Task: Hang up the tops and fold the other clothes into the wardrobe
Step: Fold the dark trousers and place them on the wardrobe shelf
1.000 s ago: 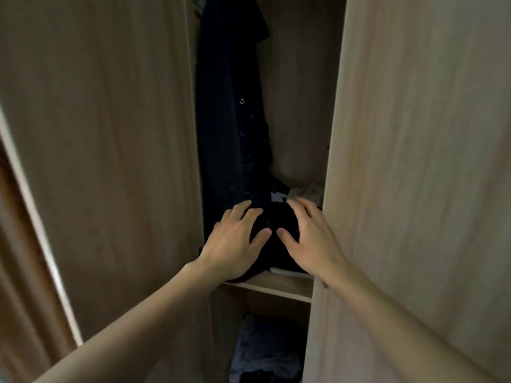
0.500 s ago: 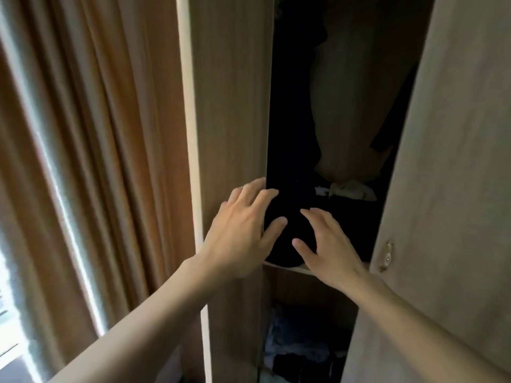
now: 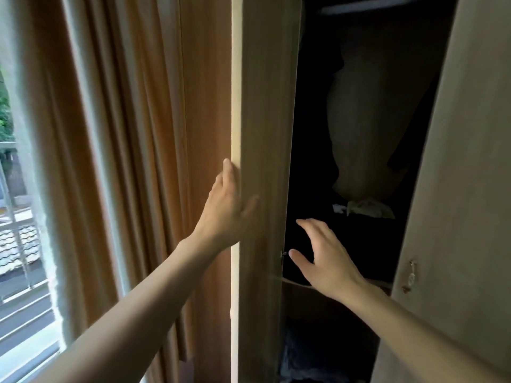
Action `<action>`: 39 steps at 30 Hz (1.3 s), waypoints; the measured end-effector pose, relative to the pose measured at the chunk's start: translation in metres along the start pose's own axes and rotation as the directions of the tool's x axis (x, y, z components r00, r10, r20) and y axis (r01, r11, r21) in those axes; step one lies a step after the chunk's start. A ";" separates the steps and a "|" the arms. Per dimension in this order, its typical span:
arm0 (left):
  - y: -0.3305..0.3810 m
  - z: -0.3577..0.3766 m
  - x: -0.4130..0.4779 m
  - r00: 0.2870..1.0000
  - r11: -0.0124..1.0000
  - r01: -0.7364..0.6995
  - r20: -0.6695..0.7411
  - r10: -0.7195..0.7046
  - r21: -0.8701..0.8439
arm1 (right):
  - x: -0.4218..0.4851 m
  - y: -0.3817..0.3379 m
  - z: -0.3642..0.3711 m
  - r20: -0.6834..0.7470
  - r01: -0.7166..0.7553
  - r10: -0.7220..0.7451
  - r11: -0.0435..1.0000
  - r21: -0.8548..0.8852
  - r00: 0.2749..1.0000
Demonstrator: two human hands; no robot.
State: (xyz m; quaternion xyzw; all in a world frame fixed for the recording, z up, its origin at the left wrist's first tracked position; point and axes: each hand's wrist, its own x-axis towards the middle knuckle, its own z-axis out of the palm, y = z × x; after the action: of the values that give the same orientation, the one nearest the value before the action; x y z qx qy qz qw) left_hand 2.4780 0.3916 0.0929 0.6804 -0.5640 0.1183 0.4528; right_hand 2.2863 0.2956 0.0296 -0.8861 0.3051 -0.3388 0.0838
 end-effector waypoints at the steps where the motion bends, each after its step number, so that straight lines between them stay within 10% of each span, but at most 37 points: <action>1: 0.000 0.002 0.002 1.000 0.998 0.024 0.001 -0.024 -0.059 | -0.002 0.001 -0.001 -0.003 0.012 -0.012 1.000 0.005 1.000; 19: 0.059 0.108 0.003 0.955 0.946 -0.278 -0.152 0.254 -0.167 | -0.029 0.082 -0.037 -0.115 -0.115 0.113 0.993 -0.019 0.987; 39: 0.169 0.268 0.065 0.901 0.909 -0.377 -0.158 0.404 0.176 | -0.077 0.225 -0.101 -0.115 -0.321 0.318 0.947 -0.007 0.941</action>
State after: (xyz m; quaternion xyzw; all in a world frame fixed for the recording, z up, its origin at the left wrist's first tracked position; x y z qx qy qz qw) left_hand 2.2582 0.1555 0.0678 0.5691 -0.6333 0.3109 0.4223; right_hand 2.0668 0.1676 -0.0161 -0.8054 0.4532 -0.3660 0.1089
